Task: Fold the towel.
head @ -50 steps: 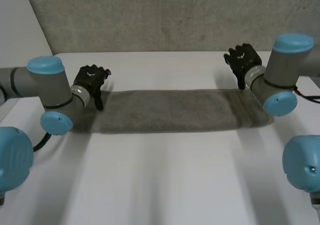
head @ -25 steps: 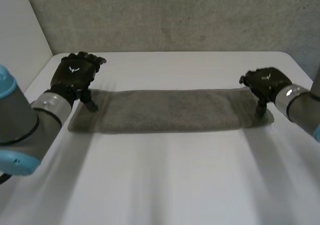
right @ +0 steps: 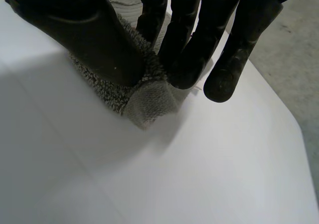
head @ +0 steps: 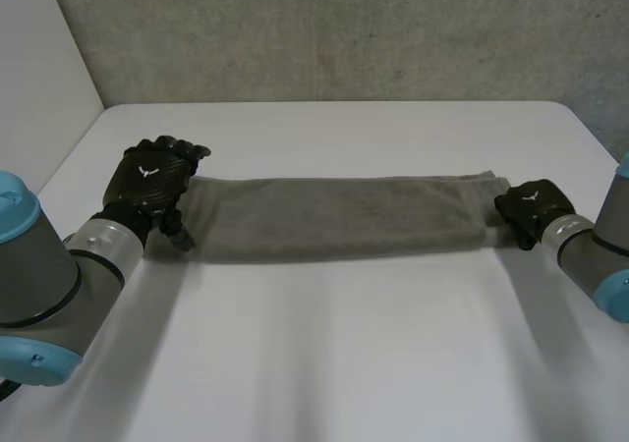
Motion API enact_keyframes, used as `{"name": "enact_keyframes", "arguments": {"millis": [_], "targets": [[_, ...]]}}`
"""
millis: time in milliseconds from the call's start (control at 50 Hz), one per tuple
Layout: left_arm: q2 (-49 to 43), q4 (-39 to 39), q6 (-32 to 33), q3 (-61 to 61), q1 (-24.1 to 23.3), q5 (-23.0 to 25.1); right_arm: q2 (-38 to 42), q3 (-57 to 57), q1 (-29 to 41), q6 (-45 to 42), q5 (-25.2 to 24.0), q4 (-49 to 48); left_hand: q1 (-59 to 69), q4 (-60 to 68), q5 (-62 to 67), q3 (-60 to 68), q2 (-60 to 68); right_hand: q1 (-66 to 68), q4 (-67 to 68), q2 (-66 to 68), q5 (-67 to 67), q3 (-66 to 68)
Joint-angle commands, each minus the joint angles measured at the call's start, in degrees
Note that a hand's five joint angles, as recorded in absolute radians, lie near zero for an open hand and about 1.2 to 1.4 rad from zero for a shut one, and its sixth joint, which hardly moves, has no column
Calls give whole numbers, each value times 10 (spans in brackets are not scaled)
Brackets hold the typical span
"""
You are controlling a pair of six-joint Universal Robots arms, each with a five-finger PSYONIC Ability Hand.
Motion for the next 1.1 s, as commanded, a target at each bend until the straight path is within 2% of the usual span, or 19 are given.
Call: {"name": "enact_keyframes", "arguments": {"millis": [20,120,180,280,360,380,420,440,540,660,740,760,780,800,820,840,860,1000,1100], "targets": [[3,-1,-11,-1,2,0,-19,-9,-33,-4,8,7,-46,-43,-122,-38,-44,50,35,55,35,35],[8,-2,-26,-5,5,1,-61,-22,-74,-33,26,12,-46,-43,-122,-38,-44,50,35,55,35,35],[9,-2,-29,-6,7,2,-73,-51,-99,-91,60,17,-48,-45,-124,-40,-45,50,35,55,35,35],[9,-1,-29,-6,14,2,-81,-96,-94,-157,97,24,-46,-43,-122,-38,-44,50,35,55,35,35],[9,-1,-30,1,17,1,-87,-126,4,-122,98,23,-48,-45,-124,-40,-45,50,35,55,35,35],[9,-1,-30,1,17,1,-87,-126,4,-122,98,23,-48,-45,-124,-40,-45,50,35,55,35,35],[9,-1,-30,6,17,1,-78,-149,100,-82,97,19,-48,-45,-124,-40,-45,50,35,55,35,35],[9,-1,-30,6,17,1,-78,-149,101,-81,97,19,-48,-45,-124,-40,-45,50,35,55,35,35],[8,-1,-30,18,17,-1,-14,-203,289,-60,92,-17,-48,-45,-124,-40,-45,50,35,55,35,35],[-2,-1,-30,28,16,-3,63,-222,402,-62,77,-27,-48,-45,-124,-40,-45,50,35,55,35,35],[-7,0,-30,28,15,-2,93,-225,412,-66,73,-20,-48,-45,-124,-40,-45,50,35,55,35,35],[-13,0,-30,29,14,-2,100,-225,412,-66,73,-17,-48,-45,-124,-40,-45,-41,-56,-36,-56,-56],[-17,0,-30,30,13,-2,101,-220,409,-65,74,-12,-48,-45,-124,-40,-45,-301,-317,-296,-317,-316],[-17,0,-30,30,13,-2,101,-220,409,-65,74,-12,-48,-45,-124,-40,-45,-304,-319,-299,-320,-319],[-21,-1,-29,32,11,-1,98,-217,407,-61,76,-7,-48,-45,-124,-40,-45,-534,-549,-529,-550,-549],[-21,-1,-29,32,11,-1,98,-217,407,-61,76,-7,-48,-45,-124,-40,-45,-536,-551,-531,-552,-551],[-25,-1,-27,33,9,-1,88,-211,401,-56,79,0,-48,-45,-124,-40,-45,-650,-665,-645,-665,-665],[-39,0,-26,41,3,-1,-2,-140,342,-32,73,27,-48,-45,-124,-40,-45,-650,-665,-645,-665,-665],[-46,0,-25,49,-6,-1,-87,-36,268,34,69,30,-48,-45,-124,-40,-45,-650,-665,-645,-665,-665]]}}
